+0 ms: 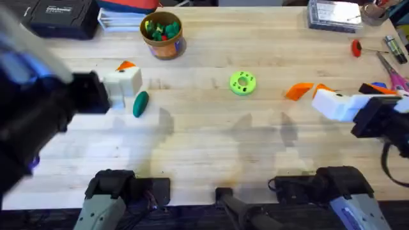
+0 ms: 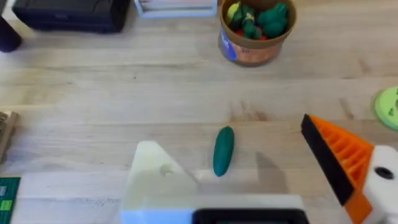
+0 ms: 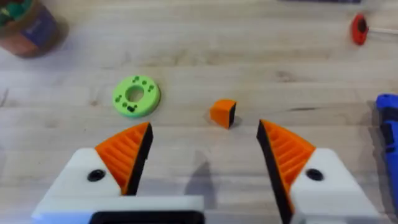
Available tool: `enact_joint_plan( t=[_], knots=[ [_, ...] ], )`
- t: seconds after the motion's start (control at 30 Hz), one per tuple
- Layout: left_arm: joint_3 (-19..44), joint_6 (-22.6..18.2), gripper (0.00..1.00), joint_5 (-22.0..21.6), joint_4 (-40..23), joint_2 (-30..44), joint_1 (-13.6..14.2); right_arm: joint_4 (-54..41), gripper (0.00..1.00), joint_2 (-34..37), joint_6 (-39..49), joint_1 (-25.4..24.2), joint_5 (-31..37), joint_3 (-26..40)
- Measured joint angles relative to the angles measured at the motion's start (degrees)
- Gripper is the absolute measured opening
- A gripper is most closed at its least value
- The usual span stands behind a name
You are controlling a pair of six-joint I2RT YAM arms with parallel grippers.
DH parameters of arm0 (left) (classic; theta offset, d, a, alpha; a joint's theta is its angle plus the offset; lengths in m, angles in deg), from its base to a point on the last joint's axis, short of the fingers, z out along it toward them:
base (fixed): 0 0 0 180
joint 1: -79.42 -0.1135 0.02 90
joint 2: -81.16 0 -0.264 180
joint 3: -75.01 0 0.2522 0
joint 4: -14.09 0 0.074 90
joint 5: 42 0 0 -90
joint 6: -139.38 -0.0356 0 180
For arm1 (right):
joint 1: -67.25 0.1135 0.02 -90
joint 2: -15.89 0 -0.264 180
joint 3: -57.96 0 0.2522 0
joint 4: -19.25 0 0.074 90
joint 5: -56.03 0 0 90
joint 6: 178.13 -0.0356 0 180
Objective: Pick up the gripper from the table and insert it into the empty holder that is missing its gripper. Then pick up a screw, insert it into the mounting hole, and use the screwdriver to tighten it. Finally, clean up the table by picking up the vegetable and placing it into the bucket.
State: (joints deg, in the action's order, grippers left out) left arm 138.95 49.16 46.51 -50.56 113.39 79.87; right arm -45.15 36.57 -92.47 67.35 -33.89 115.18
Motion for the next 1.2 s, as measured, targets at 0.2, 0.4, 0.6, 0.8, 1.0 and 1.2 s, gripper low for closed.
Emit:
enact_joint_plan(
  t=[0.2,0.4,0.6,0.8,1.0,1.2],
  knots=[
    [1.2,-0.9,0.985,1.8,-2.0,10.5,0.0,-2.8,0.994,4.1,0.0,0.0,0.0,1.9],
    [-0.3,-1.1,0.985,3.3,-4.0,17.0,0.0,-2.7,0.994,4.0,0.0,0.0,0.0,1.9],
    [-4.3,-1.1,0.745,3.6,-1.3,26.3,0.0,-1.6,0.993,4.0,0.0,0.0,0.0,1.9],
    [-4.4,-1.5,0.132,3.7,-0.3,27.3,0.0,-0.9,0.994,4.0,0.0,0.0,0.0,1.9],
    [-4.4,-1.4,0.93,4.4,0.1,19.4,2.8,-1.0,0.994,4.0,0.0,0.0,0.0,1.9],
    [-4.4,-1.5,0.986,12.8,8.3,6.0,9.6,-3.5,0.994,4.0,0.0,0.0,0.0,1.9]
  ],
)
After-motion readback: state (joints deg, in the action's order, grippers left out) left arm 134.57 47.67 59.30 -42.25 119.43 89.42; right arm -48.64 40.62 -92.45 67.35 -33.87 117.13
